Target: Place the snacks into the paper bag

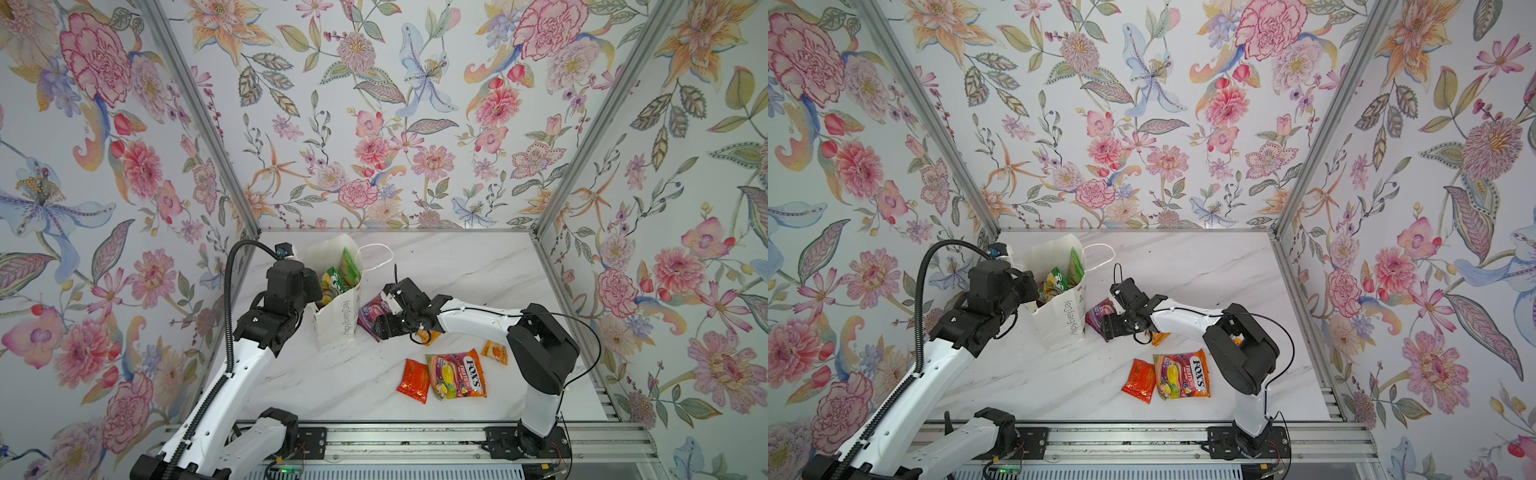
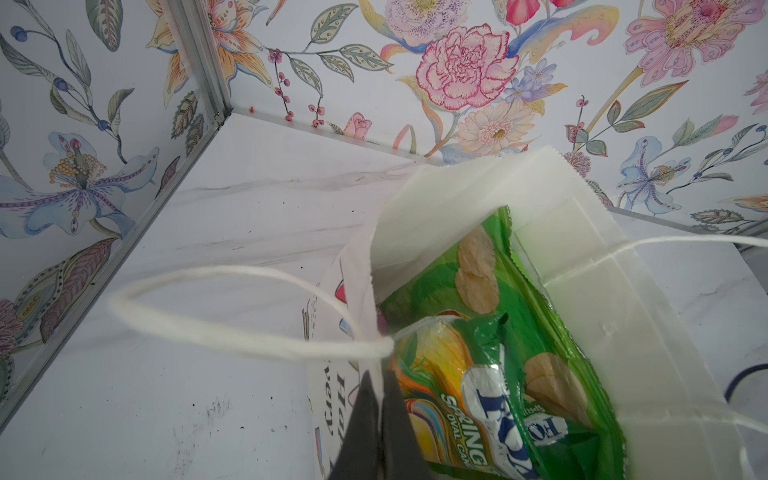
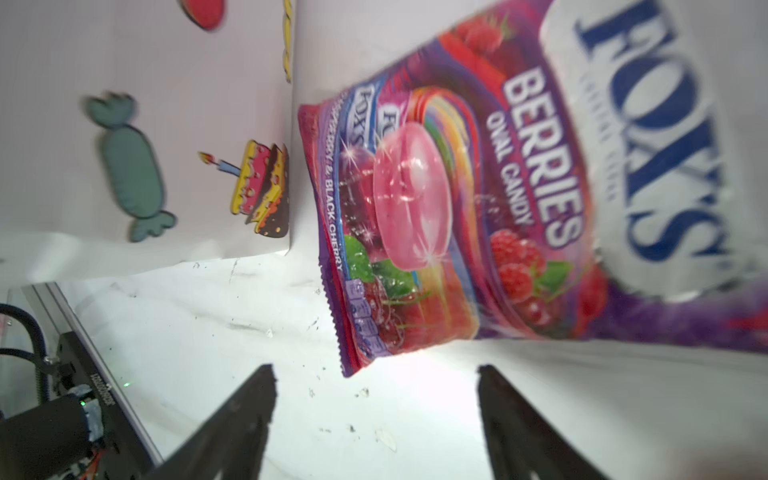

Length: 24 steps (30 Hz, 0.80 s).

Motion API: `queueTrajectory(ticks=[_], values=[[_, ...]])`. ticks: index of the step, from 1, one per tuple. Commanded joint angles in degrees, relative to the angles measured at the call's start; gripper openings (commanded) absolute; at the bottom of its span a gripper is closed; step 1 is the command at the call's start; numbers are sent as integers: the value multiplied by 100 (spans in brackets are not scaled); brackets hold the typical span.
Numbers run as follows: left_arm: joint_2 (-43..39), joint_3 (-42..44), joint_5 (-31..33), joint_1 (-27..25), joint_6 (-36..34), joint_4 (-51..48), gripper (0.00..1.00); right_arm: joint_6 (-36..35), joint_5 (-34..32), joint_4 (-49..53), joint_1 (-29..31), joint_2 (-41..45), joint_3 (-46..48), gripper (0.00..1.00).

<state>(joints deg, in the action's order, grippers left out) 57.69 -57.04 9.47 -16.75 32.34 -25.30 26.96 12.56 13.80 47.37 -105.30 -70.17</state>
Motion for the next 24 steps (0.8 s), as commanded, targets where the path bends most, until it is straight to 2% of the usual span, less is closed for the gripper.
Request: queueTrajectory(ticks=[1, 9, 13, 18, 24], values=[[-211, 29, 211, 53, -25, 359, 0, -343, -223, 123, -476, 182, -196, 83], [-265, 44, 239, 55, -17, 351, 0, -1110, 30, 851, -1207, -772, -1327, 77], [-276, 37, 230, 58, -29, 368, 0, -1506, -32, 1350, -1265, -1345, -2000, 76], [-251, 36, 214, 53, -32, 361, 0, -1524, 475, 1548, -1267, -1856, -2439, 73], [-245, 37, 215, 50, -44, 366, 0, -1437, 734, 1749, -1130, -2273, -2605, 69]])
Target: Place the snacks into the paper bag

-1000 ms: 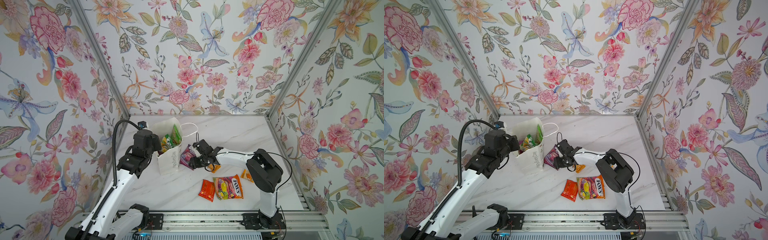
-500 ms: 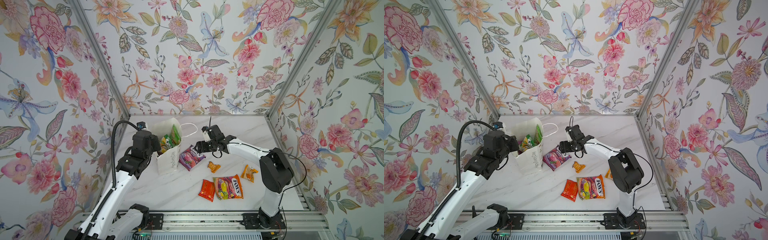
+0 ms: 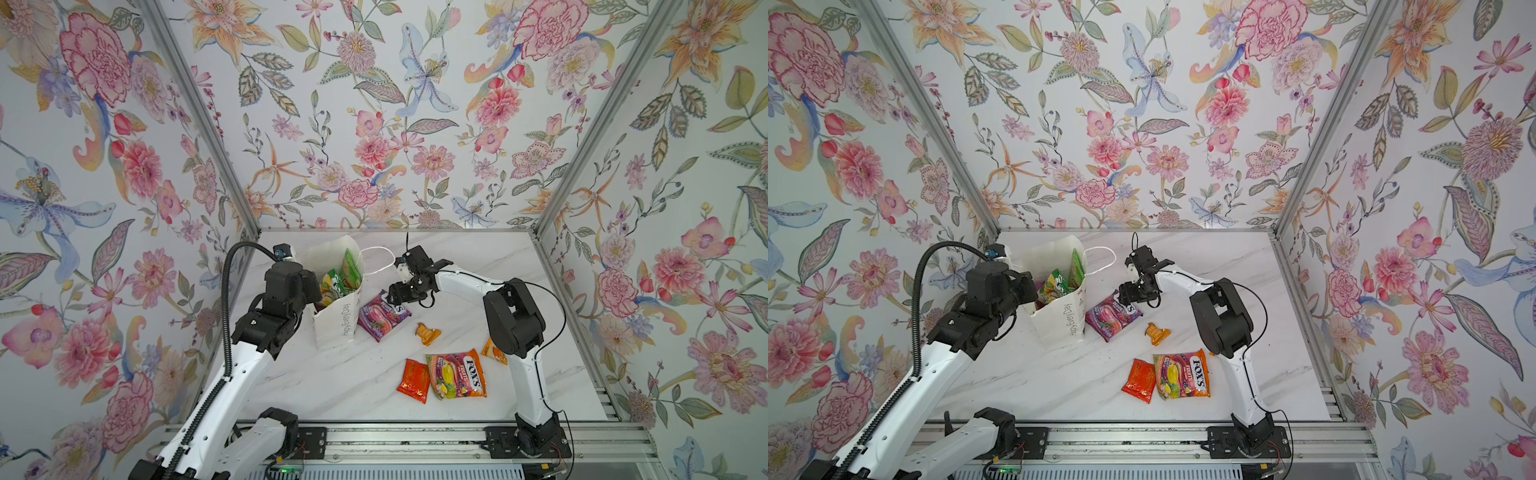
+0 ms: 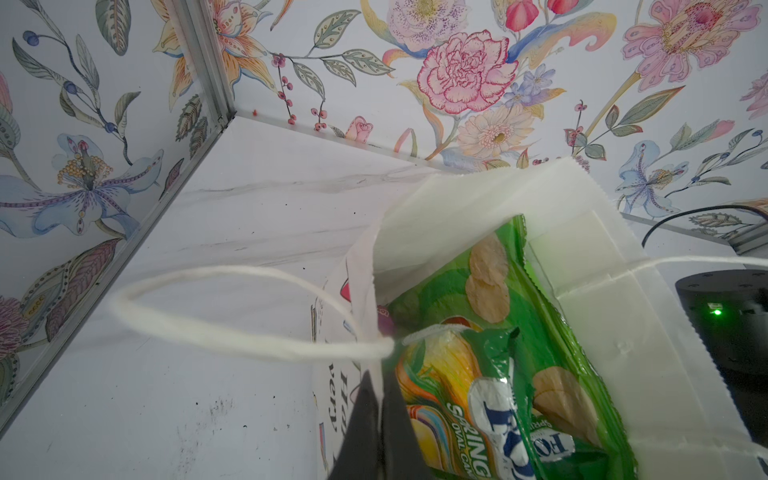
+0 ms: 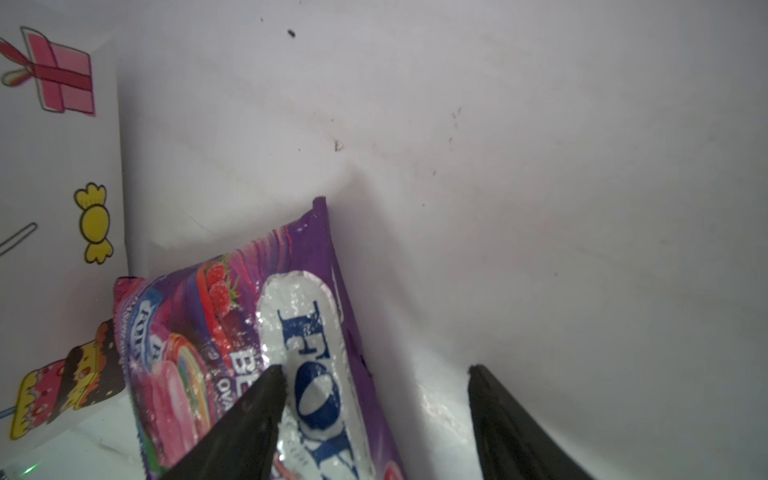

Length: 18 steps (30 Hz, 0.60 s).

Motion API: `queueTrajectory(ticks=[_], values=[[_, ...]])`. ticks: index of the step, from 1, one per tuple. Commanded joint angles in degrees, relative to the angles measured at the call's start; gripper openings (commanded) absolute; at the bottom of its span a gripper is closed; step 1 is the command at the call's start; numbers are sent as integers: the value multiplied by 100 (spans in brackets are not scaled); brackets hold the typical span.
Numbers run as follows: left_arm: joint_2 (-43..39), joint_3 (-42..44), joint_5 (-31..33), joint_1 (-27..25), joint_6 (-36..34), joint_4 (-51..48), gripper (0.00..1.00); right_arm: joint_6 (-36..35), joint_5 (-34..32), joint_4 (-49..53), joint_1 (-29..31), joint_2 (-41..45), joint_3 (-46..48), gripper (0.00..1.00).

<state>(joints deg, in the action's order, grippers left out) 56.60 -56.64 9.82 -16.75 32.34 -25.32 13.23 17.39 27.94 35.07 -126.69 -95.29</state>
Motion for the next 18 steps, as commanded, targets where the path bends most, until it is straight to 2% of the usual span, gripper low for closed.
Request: queueTrajectory(ticks=[1, 6, 12, 18], values=[[-133, -5, 187, 58, -38, 362, 0, -41, 269, 338, 130, -151, -51, 68], [-107, -5, 161, 59, -32, 378, 0, 97, 364, 326, 162, -107, 280, 52], [-101, -4, 160, 65, -34, 370, 0, 291, 378, 13, 158, 273, 927, 28], [-88, 4, 165, 64, -26, 383, 0, 969, 400, -724, 89, 984, 1823, 10]])
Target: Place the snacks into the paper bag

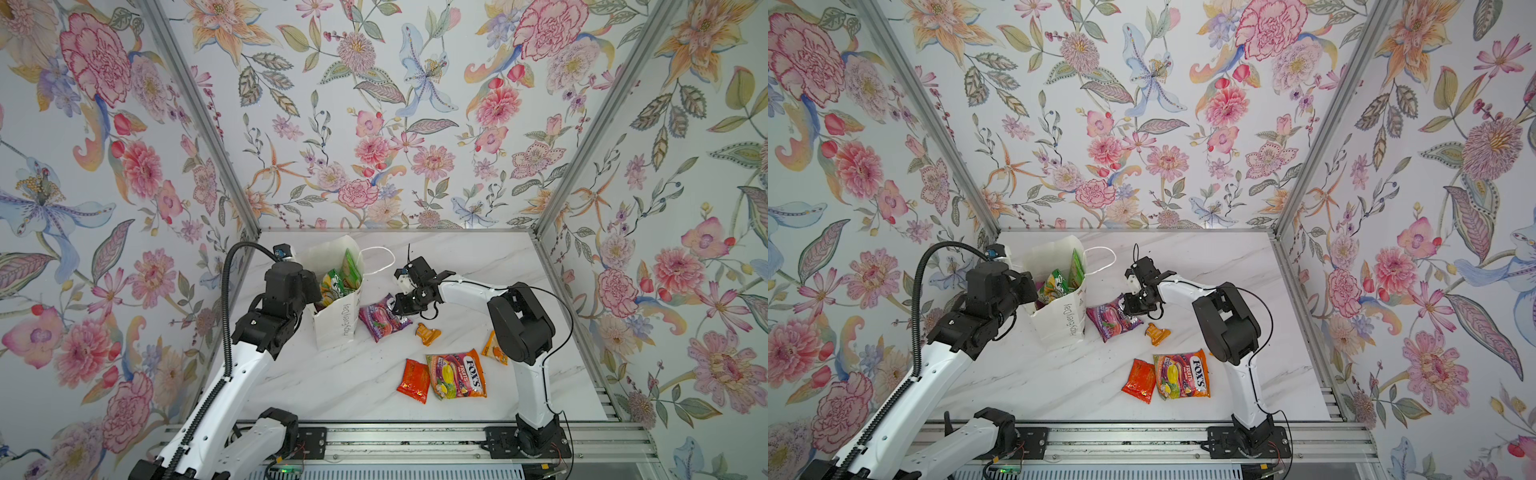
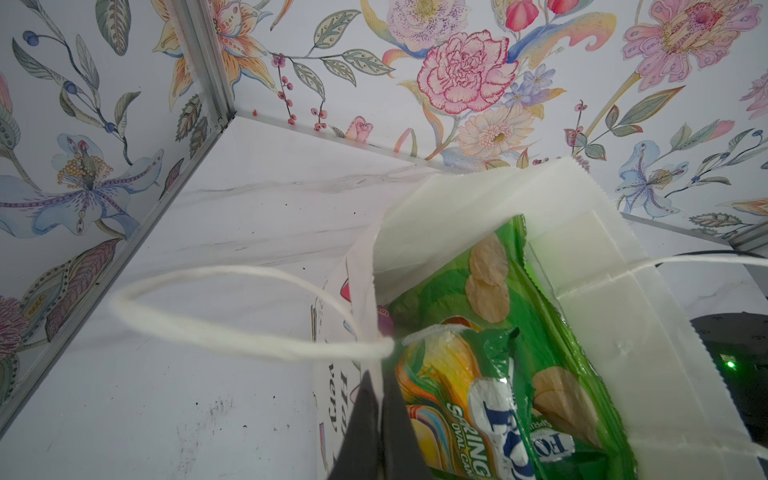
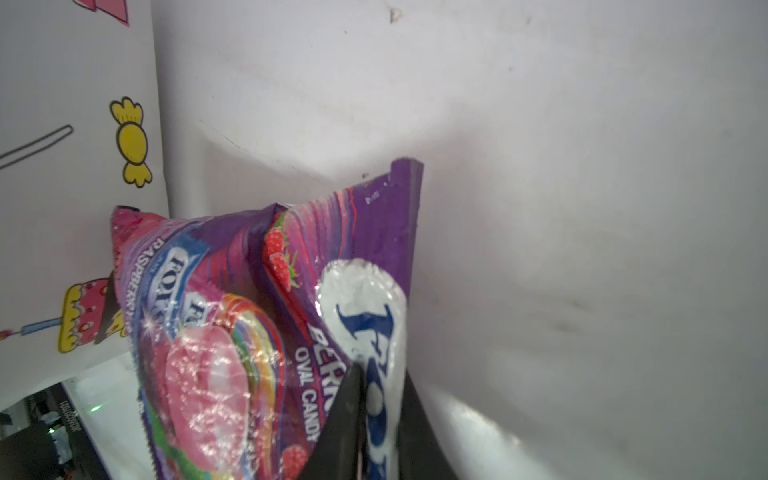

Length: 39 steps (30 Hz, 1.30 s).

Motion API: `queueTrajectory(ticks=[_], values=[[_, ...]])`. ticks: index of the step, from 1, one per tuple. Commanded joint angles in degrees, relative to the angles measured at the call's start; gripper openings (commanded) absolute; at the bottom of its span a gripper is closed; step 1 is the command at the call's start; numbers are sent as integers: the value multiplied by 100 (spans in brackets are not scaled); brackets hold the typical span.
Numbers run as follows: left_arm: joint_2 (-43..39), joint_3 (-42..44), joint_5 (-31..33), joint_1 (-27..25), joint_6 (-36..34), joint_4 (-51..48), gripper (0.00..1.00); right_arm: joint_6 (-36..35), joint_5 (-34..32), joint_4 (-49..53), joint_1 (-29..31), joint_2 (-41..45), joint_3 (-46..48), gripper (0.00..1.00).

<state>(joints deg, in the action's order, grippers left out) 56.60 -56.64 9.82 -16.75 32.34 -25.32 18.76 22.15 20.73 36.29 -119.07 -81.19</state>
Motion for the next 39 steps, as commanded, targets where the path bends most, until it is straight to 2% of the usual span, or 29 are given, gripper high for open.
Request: queueTrajectory(ticks=[1, 4, 7, 11, 14, 16, 26, 32, 39], values=[[-81, 9, 160, 63, -18, 379, 0, 640, -3, -249, -61, 387, 624, 6], [-68, 9, 143, 60, -13, 396, 0, 1265, 114, -992, -87, 867, 1278, 2], [-40, 11, 102, 69, 0, 404, 0, 1700, -46, -1368, -112, 1288, 1742, 0], [-3, 26, 49, 73, -6, 429, 0, 2329, -106, -1979, -198, 1808, 2374, 0], [55, 24, -66, 64, 11, 481, 0, 3092, 122, -2955, -294, 2226, 3041, 0], [106, -6, -119, 63, 26, 478, 0, 3328, 40, -3145, -322, 2510, 3228, 0], [388, -374, -376, 58, 127, 237, 0, 3477, -771, -2647, -453, 4021, 3302, 0], [480, -511, -604, 33, 310, 262, 0, 3154, -1096, -2018, -516, 4579, 2757, 0], [607, -742, -575, -235, 431, 286, 0, 2696, -1734, -1410, -586, 5168, 1968, 0]])
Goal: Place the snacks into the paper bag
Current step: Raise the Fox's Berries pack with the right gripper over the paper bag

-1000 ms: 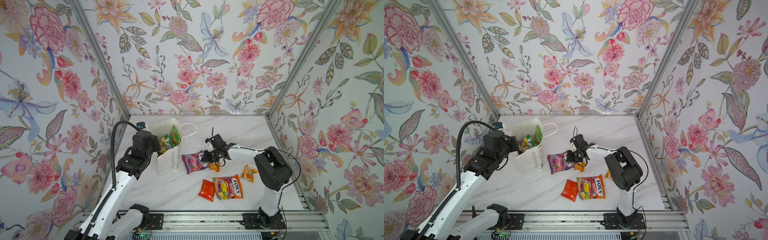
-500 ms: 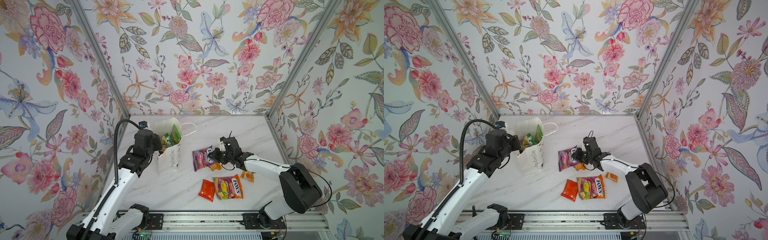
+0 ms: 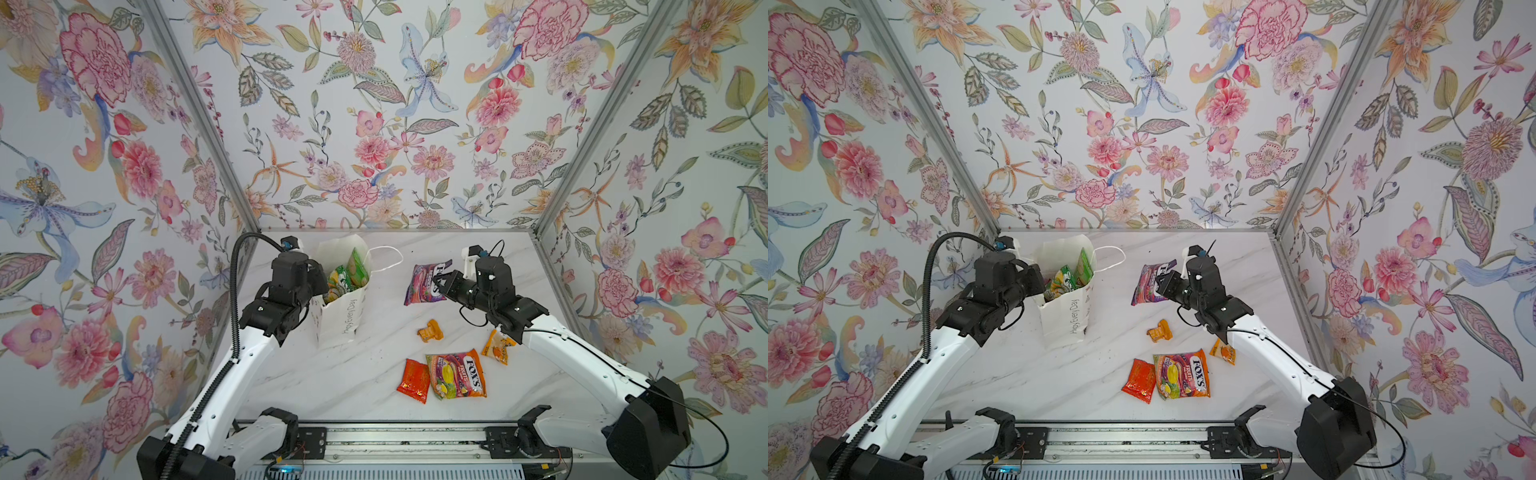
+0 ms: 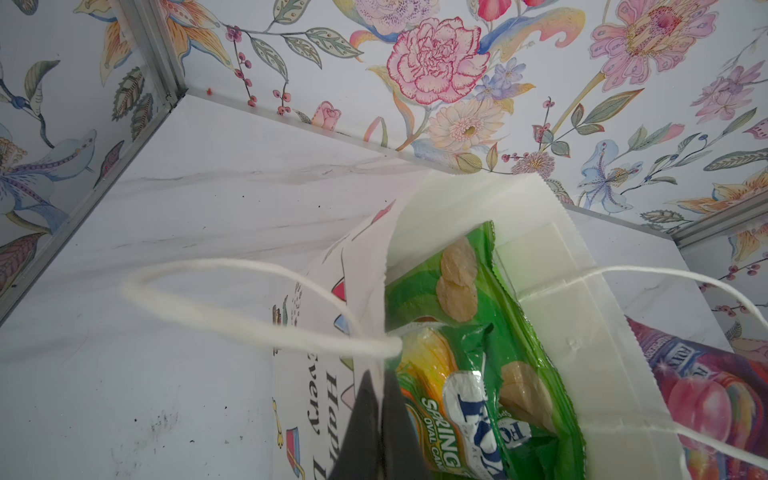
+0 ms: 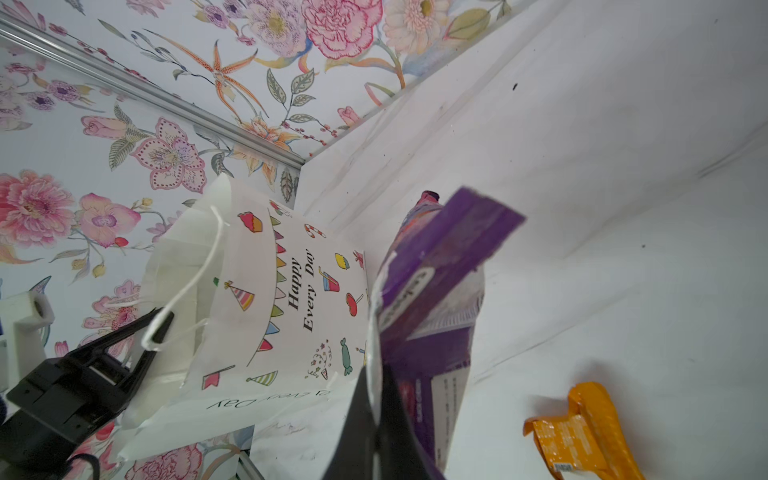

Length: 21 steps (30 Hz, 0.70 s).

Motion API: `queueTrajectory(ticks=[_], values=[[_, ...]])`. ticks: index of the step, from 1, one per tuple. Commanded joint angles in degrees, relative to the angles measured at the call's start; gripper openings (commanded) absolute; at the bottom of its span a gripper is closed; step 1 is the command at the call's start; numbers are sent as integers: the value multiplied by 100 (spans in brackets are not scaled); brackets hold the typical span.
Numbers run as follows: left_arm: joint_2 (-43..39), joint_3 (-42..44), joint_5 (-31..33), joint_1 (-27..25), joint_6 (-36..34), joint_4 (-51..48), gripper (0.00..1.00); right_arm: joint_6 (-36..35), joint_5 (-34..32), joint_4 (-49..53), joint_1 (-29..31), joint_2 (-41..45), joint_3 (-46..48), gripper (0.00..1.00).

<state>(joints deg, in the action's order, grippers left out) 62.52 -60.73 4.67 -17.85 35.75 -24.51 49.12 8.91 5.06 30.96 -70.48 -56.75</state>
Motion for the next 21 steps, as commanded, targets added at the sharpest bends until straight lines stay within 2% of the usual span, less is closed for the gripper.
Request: queueTrajectory(ticks=[1, 4, 10, 15, 21], values=[[35, -368, -52, -167, 98, 208, 0, -399, -469, 227, -53, 350, -598, 0], [78, -450, -19, -244, 90, 200, 0, -604, -604, 360, -58, 450, -1002, 0], [99, -484, -59, -293, 90, 228, 0, -820, -407, 441, 34, 348, -1764, 0], [128, -546, -119, -351, 42, 264, 0, -1044, -597, 495, 440, 139, -2337, 0], [155, -586, -146, -379, 3, 258, 0, -1154, -513, 612, 1059, -385, -2950, 0]])
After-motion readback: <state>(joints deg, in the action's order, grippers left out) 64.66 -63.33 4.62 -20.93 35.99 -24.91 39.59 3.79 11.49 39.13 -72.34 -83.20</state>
